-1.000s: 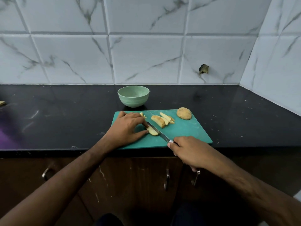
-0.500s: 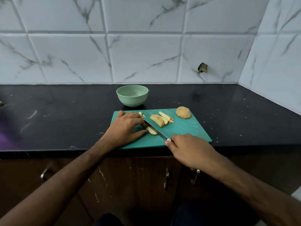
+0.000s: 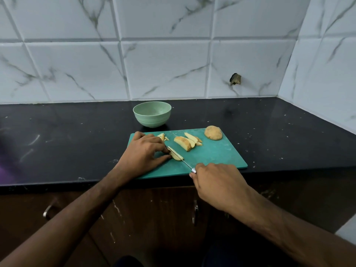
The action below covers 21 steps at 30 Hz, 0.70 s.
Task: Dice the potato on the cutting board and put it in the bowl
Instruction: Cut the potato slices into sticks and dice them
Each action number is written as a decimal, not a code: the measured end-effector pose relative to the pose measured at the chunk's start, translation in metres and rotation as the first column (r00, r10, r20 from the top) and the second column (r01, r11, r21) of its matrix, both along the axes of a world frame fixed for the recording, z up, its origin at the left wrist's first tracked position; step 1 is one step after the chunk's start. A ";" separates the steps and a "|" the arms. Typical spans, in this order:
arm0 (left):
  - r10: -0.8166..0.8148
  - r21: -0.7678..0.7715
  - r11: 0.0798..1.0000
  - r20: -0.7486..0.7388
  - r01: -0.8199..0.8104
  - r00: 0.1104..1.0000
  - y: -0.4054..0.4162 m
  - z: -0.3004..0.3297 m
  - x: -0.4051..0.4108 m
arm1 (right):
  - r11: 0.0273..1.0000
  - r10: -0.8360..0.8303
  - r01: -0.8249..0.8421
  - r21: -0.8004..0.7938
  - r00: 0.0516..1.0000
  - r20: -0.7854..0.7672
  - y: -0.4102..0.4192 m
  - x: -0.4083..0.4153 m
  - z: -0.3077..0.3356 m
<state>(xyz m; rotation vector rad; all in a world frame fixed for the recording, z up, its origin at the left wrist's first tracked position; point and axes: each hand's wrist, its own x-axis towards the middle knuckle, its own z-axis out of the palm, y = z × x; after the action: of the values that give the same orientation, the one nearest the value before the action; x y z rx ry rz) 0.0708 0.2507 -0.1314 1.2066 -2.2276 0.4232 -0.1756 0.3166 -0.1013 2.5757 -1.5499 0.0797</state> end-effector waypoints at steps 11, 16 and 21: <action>-0.063 -0.078 0.995 0.016 0.064 0.998 0.005 0.004 -0.003 | 0.986 -0.018 0.007 0.166 0.998 0.065 -0.012 -0.004 0.004; -0.089 -0.028 0.996 -0.005 0.089 0.996 0.003 0.003 -0.002 | 0.983 -0.014 0.000 0.185 0.997 0.074 -0.012 -0.005 0.003; -0.096 0.014 0.995 -0.018 0.096 0.995 0.000 0.003 -0.002 | 0.974 -0.027 0.006 0.224 0.995 0.091 -0.016 -0.005 0.008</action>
<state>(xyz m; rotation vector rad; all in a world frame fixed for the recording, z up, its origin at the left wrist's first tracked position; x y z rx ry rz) 0.0691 0.2509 -0.1287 1.1015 -2.2663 0.3577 -0.1804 0.3008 -0.0933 2.7659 -1.7035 0.0252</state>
